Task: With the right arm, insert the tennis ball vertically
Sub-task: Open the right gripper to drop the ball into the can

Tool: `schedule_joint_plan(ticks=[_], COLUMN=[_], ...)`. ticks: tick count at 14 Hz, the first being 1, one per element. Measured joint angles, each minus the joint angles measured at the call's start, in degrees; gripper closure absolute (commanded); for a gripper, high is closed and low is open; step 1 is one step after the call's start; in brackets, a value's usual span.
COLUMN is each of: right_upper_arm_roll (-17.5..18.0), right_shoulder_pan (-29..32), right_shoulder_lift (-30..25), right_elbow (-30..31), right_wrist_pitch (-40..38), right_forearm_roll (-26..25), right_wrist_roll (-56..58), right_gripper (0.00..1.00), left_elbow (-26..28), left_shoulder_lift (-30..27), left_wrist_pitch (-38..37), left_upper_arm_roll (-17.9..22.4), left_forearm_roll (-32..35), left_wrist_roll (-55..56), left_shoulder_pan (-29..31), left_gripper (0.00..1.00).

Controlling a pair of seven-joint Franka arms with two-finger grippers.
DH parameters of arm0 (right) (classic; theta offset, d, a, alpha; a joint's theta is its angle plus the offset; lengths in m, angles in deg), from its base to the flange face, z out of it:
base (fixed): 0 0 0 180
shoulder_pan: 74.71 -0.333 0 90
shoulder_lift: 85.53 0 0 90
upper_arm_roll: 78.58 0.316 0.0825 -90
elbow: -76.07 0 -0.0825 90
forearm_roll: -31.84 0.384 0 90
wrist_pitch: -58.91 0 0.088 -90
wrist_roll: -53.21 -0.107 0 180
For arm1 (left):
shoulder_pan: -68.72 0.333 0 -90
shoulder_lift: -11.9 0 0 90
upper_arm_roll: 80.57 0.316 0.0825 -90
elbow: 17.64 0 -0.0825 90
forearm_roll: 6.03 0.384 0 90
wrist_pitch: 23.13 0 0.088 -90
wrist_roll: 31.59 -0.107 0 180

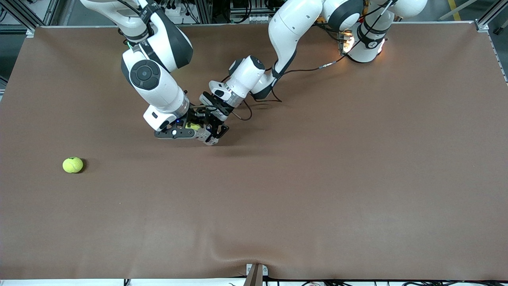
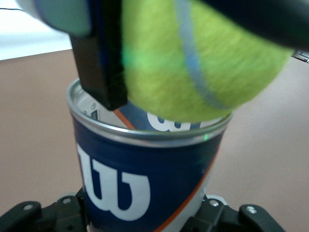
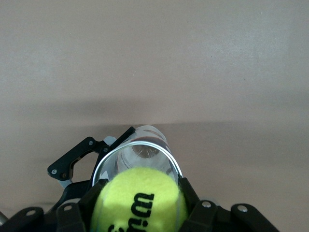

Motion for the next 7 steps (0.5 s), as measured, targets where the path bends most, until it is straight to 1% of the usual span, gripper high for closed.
schedule_joint_plan(ticks=[1,2,3,5,7], right_upper_arm_roll=[0.0,0.0,-0.01,-0.06,-0.05], right_shoulder_pan=[0.0,0.0,0.0,0.0,0.0], right_shoulder_lift=[0.09,0.21,0.31,0.42,0.52], right_elbow=[0.0,0.0,0.0,0.01,0.01], right_wrist_pitch=[0.04,0.05,0.1,0.23,0.4], right_forearm_roll=[0.0,0.0,0.0,-0.03,-0.03], right_wrist_roll=[0.0,0.0,-0.01,-0.01,-0.01], right_gripper=[0.26,0.18,0.13,0.09,0.09], left_elbow=[0.0,0.0,0.0,-0.01,-0.01], left_shoulder_lift=[0.0,0.0,0.02,0.02,0.03], left_wrist_pitch=[0.0,0.0,0.0,0.0,0.0], left_upper_arm_roll=[0.0,0.0,0.0,0.01,0.0], left_forearm_roll=[0.0,0.0,0.0,0.0,0.0], left_wrist_roll=[0.0,0.0,0.0,0.0,0.0], left_shoulder_pan=[0.0,0.0,0.0,0.0,0.0], left_gripper=[0.24,0.23,0.23,0.23,0.23])
